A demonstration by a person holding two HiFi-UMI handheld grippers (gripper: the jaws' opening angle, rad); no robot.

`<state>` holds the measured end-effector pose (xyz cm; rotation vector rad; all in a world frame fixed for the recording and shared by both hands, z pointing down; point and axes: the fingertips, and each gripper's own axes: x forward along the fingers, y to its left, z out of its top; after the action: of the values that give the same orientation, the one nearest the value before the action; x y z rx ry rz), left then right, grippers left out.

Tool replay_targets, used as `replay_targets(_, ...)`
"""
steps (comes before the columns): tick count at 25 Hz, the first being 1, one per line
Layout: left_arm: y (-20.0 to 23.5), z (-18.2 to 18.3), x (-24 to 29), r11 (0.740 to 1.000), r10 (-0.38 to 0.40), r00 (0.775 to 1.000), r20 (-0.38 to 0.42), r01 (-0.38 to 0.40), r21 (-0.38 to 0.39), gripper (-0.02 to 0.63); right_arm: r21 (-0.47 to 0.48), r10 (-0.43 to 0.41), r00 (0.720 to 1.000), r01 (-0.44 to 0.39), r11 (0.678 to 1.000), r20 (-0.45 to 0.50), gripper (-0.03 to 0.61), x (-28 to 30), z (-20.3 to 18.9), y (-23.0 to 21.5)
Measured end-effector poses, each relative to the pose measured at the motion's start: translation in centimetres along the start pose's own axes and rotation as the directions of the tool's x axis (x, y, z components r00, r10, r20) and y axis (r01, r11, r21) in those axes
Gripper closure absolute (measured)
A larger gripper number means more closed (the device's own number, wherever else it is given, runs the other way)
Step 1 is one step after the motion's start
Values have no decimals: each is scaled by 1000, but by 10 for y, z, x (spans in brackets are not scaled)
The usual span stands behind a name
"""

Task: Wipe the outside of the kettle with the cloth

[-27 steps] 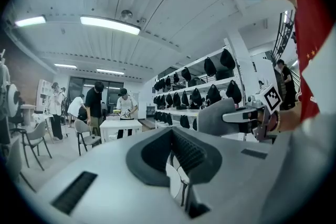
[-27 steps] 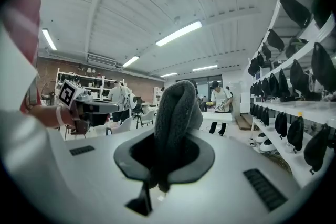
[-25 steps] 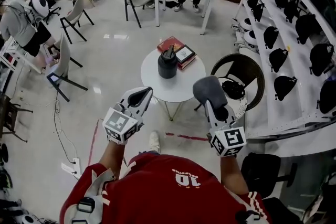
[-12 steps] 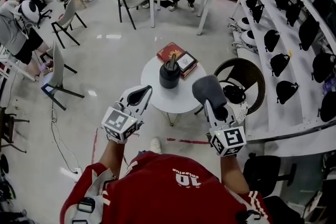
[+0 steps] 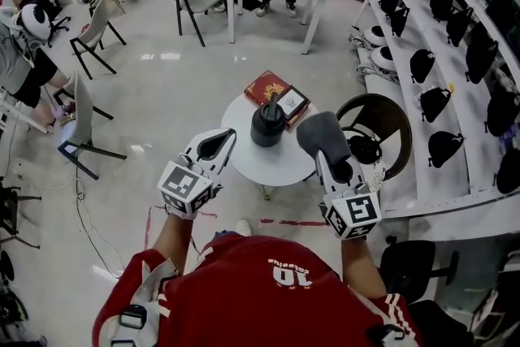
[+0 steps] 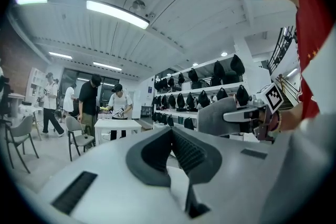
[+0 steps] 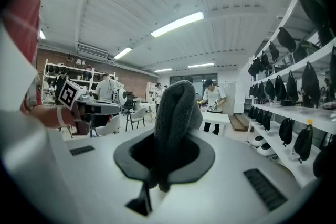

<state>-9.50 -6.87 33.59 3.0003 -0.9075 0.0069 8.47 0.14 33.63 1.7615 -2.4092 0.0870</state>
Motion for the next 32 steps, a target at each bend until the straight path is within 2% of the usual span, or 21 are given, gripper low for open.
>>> replay_targets(9, 28, -7, 3, 999, -17, 1000, 12, 18, -41, 609, -9, -27, 999, 27, 1000, -29, 532, 19, -4, 8)
replay_targets(18, 29, -21, 10, 998, -11, 1000, -6, 10, -66, 609, -7, -28, 998, 27, 1000, -58, 532, 25, -18, -2)
replay_targets(23, 33, -22, 17, 998, 23, 1000, -8, -24, -58, 609, -7, -1, 998, 1, 1000, -68, 532, 40, -24, -19)
replay_targets(32, 41, -18, 47, 990, 125, 992, -11, -126, -62, 609, -35, 99, 991, -103, 994, -94, 532, 94, -34, -59)
